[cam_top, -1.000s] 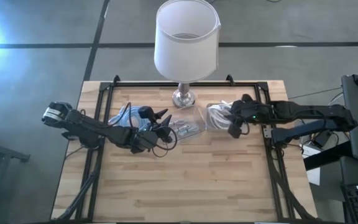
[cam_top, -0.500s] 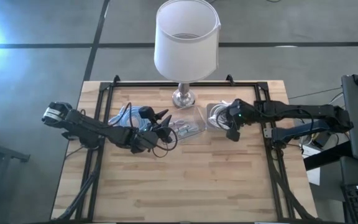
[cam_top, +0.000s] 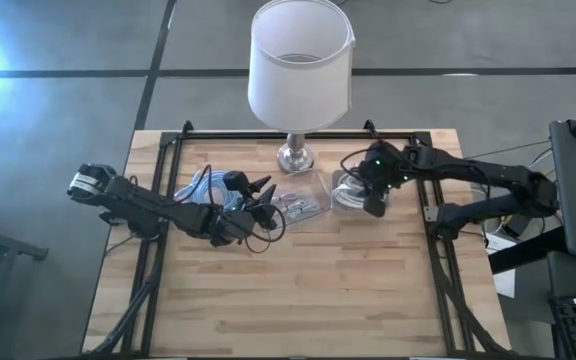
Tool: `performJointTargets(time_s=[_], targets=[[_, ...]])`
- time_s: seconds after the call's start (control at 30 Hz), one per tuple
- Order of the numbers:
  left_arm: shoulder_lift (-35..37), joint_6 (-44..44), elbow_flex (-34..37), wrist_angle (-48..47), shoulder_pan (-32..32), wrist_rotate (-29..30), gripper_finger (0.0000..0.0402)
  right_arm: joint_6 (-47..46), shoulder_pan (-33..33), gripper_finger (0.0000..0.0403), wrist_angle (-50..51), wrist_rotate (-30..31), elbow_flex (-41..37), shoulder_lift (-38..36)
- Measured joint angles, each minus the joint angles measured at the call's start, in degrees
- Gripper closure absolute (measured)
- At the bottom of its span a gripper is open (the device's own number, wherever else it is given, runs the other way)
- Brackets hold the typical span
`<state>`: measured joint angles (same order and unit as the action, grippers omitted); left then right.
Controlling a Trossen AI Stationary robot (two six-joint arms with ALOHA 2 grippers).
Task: Pick & Place USB Port
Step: Put the white hdmi cable into the gray bin
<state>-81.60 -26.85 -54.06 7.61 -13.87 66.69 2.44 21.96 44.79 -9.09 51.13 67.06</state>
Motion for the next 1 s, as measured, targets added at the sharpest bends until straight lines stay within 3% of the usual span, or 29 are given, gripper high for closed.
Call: performJointTargets(time_s=[0.23,0.5,0.57,0.87,1.0], targets=[[0.0,0.0,0.0,-0.32,0.0,-0.01,0.0262,3.99,3.64,0.0301,-0.11,0.8,0.0,3.49],[0.0,-0.02,0.0,-0.51,0.0,-0.01,0.0262,3.82,5.67,0.0259,1.72,18.58,0.61,4.06],[0.0,-0.02,0.0,-0.51,0.0,-0.01,0.0262,3.8,6.26,0.0253,1.75,20.53,0.88,3.8],[0.0,-0.24,0.0,-0.55,0.0,-0.01,0.0262,3.72,6.81,0.0241,1.71,20.64,1.14,2.9],[0.0,-0.35,0.0,-1.08,0.04,-0.01,0.0262,3.87,6.81,0.0243,1.73,14.04,1.14,2.88]])
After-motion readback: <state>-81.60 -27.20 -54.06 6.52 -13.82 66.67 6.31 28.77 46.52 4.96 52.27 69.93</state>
